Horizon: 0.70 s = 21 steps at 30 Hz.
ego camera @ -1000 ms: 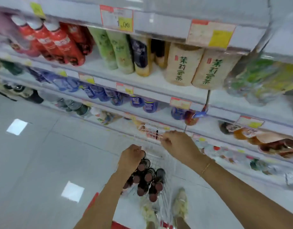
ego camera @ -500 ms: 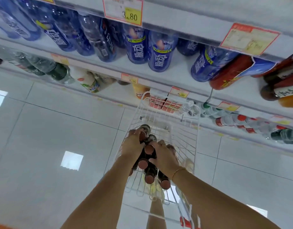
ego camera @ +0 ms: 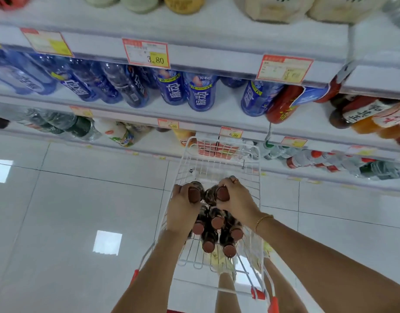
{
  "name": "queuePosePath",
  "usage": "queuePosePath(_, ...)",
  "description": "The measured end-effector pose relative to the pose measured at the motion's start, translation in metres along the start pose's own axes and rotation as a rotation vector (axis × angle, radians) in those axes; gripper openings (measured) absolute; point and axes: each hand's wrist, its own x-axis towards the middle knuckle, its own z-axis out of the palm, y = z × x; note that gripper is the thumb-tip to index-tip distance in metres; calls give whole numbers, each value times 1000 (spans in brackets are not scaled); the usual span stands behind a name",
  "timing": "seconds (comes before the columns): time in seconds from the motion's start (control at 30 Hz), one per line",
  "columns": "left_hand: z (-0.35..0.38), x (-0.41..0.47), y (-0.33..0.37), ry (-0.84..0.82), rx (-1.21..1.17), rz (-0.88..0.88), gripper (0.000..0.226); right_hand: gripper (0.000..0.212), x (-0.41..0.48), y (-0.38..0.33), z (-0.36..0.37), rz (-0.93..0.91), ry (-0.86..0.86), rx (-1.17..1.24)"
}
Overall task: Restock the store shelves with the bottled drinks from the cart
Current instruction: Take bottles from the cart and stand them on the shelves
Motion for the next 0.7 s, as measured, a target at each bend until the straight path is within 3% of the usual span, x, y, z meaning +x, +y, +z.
queuePosePath(0.3,-145,-81,128,265,-243,322,37,34,-122,-65,-209,-214,307,142)
queuePosePath(0.47,-226,-113,228,355,-280,605,38,32,-199,-110,-315,-345,466,175)
queuePosePath(0.57,-268,-137,289,457,-242,825,41,49,-248,-128,-367,-460,575,173)
queuePosePath(0.7,-311,-166,364,643,-321,1141,49,37,-312,-142,-431,-633,863,111)
